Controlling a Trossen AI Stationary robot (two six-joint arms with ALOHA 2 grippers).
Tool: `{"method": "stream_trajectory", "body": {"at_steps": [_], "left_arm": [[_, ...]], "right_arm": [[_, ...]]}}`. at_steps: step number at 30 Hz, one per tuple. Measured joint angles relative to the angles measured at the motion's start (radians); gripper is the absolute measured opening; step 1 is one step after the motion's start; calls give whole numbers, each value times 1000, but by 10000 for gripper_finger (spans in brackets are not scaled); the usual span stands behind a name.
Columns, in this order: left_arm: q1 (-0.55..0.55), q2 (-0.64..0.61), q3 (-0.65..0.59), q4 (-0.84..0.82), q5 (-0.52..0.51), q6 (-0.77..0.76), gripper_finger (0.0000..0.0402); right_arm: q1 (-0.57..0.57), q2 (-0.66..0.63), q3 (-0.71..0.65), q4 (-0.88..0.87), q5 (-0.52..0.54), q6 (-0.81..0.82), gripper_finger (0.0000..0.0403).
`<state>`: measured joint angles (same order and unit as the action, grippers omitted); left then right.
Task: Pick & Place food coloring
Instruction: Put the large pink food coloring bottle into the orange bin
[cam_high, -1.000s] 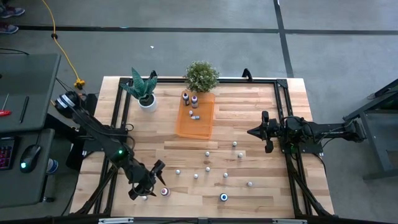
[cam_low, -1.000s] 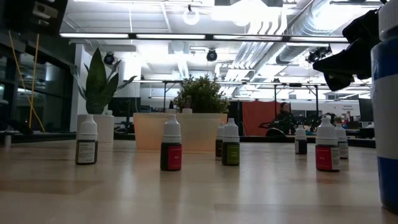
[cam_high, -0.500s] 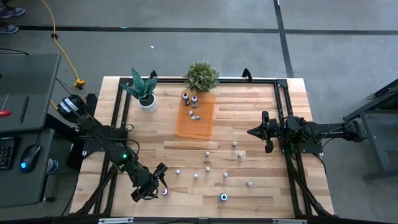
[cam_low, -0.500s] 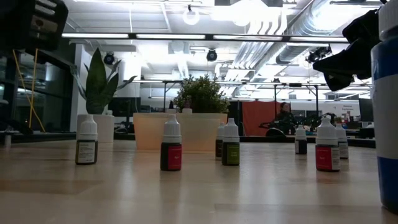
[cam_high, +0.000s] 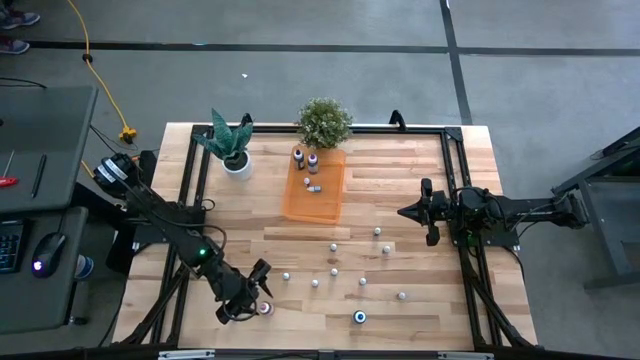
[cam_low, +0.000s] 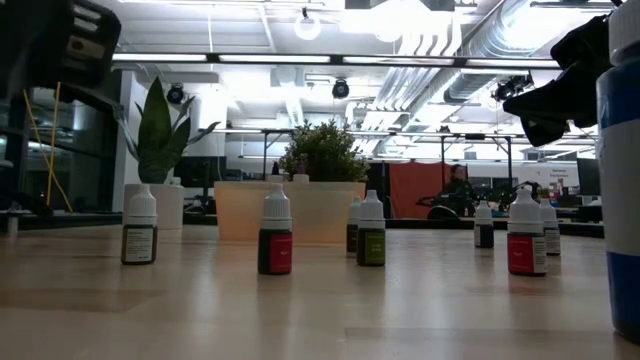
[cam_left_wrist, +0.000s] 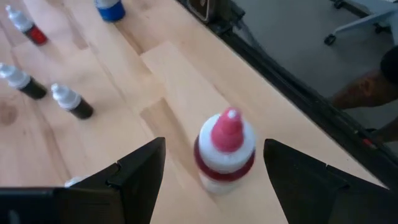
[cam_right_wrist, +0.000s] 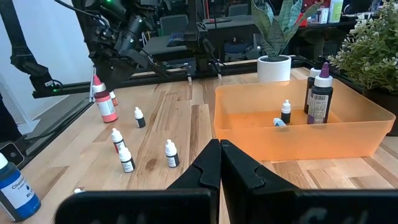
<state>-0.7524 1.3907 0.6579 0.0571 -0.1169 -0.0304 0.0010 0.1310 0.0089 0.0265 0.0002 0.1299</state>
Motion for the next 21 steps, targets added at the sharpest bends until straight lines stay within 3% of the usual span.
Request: {"method": "stream_trajectory", "body": {"at_steps": [8,12,21], "left_arm": [[20,3,0,5,5,-27,268],[20,3,0,4,55,-27,262],[20,3,0,2,59,-30,186]], "right_arm": [[0,0,0,0,0,0,0],[0,0,0,0,0,0,0],[0,0,0,0,0,0,0]]}}
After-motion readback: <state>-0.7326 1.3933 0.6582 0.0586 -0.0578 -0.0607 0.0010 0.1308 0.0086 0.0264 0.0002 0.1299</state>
